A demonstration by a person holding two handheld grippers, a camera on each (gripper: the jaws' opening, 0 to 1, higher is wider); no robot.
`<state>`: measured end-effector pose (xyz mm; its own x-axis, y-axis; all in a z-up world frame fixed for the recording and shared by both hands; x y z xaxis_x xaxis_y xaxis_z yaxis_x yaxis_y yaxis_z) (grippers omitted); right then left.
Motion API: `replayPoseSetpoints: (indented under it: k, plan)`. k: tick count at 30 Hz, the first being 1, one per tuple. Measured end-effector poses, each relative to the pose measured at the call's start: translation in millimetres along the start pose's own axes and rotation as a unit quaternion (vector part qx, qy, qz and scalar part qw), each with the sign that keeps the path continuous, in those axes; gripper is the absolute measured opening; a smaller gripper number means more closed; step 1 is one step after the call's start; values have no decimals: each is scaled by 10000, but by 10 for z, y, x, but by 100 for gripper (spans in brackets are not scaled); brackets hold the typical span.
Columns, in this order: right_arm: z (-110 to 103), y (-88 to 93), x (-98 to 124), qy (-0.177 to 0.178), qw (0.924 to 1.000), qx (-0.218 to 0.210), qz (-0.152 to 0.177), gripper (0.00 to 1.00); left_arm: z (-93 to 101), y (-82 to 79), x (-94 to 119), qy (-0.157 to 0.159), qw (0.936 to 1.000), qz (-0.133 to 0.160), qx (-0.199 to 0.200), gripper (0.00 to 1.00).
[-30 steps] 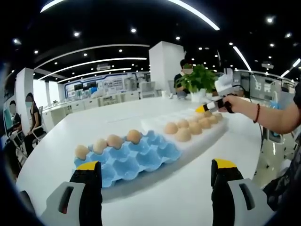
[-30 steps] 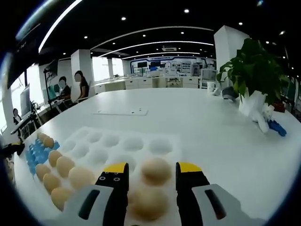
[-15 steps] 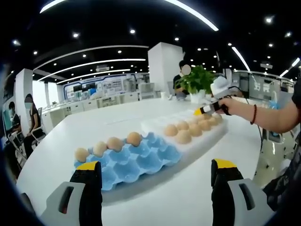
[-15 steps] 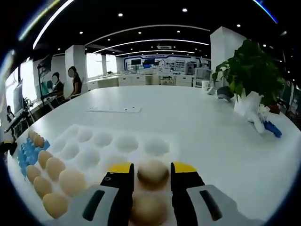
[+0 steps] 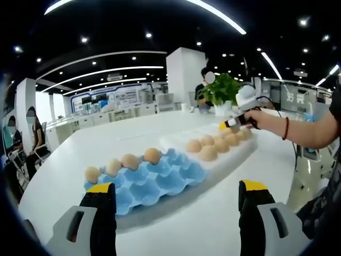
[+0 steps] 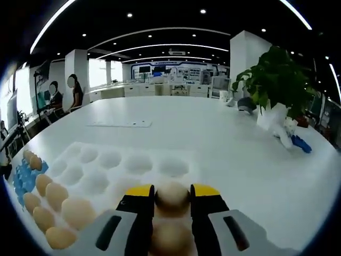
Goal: Place the egg into an empty slot of the egg tray after lifting it from the table, then release the egg inside the slot.
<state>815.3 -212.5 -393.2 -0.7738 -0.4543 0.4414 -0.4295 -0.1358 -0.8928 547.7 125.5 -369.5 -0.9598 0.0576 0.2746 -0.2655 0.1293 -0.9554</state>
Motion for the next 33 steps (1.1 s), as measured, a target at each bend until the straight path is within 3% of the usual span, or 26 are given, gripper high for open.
replayPoseSetpoints:
  k: [13,20,33]
  plan:
    - [5,4,39,-135,9997,-150,161,27,-102,25,46,-92,9999,16,67,97]
    - [4,-24,86,-259,9992,-16,319,27,-85,4,58,-73,9999,75,93,97]
    - [-31,-80,240,-367,9977,-161,555,27,-39,-12,72,-31,9999,100,89,97]
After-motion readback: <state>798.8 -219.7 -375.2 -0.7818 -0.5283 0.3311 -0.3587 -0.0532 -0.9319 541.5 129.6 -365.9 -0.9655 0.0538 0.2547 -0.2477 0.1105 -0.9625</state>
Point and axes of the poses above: the point that each gripper's makers call its tool centre point, and the gripper's own axes: x roughly backward along the fingers, z roughly to its right, y roughly out of its underside, the point moved 7 cm from there along x, roughly backward along the fingers, and after that the axes turned 14 degrees about -y, right-handed, at the moved point
